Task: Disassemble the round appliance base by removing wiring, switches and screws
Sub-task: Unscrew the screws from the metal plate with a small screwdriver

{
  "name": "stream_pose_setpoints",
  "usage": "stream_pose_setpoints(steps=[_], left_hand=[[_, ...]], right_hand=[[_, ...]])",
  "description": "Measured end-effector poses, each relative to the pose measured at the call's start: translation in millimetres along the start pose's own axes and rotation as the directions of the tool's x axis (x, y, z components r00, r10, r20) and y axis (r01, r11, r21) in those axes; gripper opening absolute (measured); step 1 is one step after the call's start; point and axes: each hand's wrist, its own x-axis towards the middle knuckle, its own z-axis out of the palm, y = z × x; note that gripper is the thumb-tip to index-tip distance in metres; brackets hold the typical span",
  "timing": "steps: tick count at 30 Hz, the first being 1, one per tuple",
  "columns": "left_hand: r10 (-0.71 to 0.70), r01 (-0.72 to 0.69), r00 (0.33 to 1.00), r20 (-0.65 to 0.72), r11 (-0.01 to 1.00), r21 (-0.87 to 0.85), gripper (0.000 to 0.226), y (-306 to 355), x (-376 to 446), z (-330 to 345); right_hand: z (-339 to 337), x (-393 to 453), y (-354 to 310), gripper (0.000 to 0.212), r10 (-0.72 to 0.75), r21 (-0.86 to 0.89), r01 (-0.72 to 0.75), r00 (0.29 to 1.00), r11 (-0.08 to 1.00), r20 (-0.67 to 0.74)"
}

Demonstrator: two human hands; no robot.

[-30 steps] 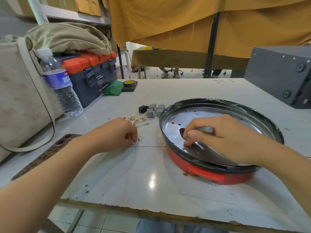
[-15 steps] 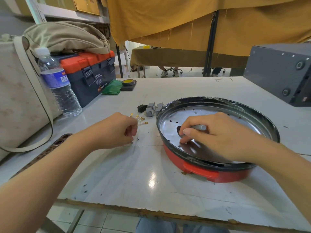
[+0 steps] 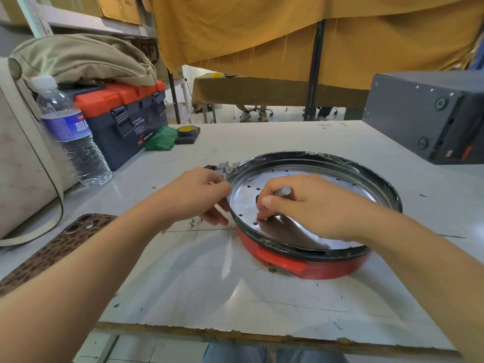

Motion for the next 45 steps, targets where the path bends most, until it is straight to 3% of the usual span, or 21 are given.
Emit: stream_pose_setpoints(steps=[8,12,16,21,24,30,33,36,41,43,45], left_hand=[[0.018,-0.013,0.999,-0.041,0.993,0.119,0.025,2.7,14.4,1.4],[0.058,-0.052,0.994,-0.096,0.996,0.070,0.031,2.4,23.1,9.0],[0.043,-0.043,0.986,-0.163,0.999,0.004,0.016,-0.2,27.2,13.3],[0.022,-0.015,0.995,-0.096,0.997,0.079,0.025,-5.4,22.9,3.0],[0.025,-0.025,0.996,-0.084,1.000,0.000,0.020,-4.9,20.8,3.5],[0.071,-0.085,0.956,-0.283,0.996,-0.037,0.029,-4.5,28.7,14.3],[0.031,-0.060,0.976,-0.217,0.990,-0.130,0.047,-4.6,28.9,14.9],[0.055,-0.056,0.985,-0.161,0.998,0.000,0.041,-7.4,26.8,13.7],[0.105,-0.101,0.964,-0.246,0.995,0.028,0.033,-6.9,31.8,13.5],[0.108,-0.114,0.965,-0.239,0.993,-0.010,0.032,-5.8,36.1,13.8],[0.092,-0.123,0.978,-0.189,0.980,-0.159,0.032,-4.4,39.4,15.6]], right_hand=[[-15.3,-4.0,4.8,0.029,0.053,0.278,-0.046,0.998,0.960,-0.015],[-25.3,-8.1,10.5,0.038,0.050,0.437,-0.043,0.999,0.898,-0.003],[-29.7,-11.1,15.8,0.050,0.043,0.431,-0.036,0.999,0.902,-0.005],[-30.0,-12.1,18.6,0.045,0.027,0.429,-0.021,1.000,0.903,-0.008],[-28.4,-11.9,17.0,0.045,0.003,0.430,-0.017,0.999,0.903,0.033],[-27.0,-11.7,16.9,0.039,-0.051,0.414,0.015,0.996,0.910,0.075],[-27.2,-11.9,19.5,0.031,-0.045,0.409,0.017,0.997,0.912,0.059],[-26.5,-10.8,21.9,0.029,-0.038,0.414,0.016,0.998,0.910,0.045],[-25.9,-8.8,21.7,0.025,-0.045,0.413,0.006,0.995,0.911,0.085],[-26.2,-8.0,21.2,0.022,-0.049,0.412,0.004,0.994,0.911,0.098],[-27.5,-7.1,20.4,0.019,-0.055,0.424,0.002,0.992,0.905,0.111]])
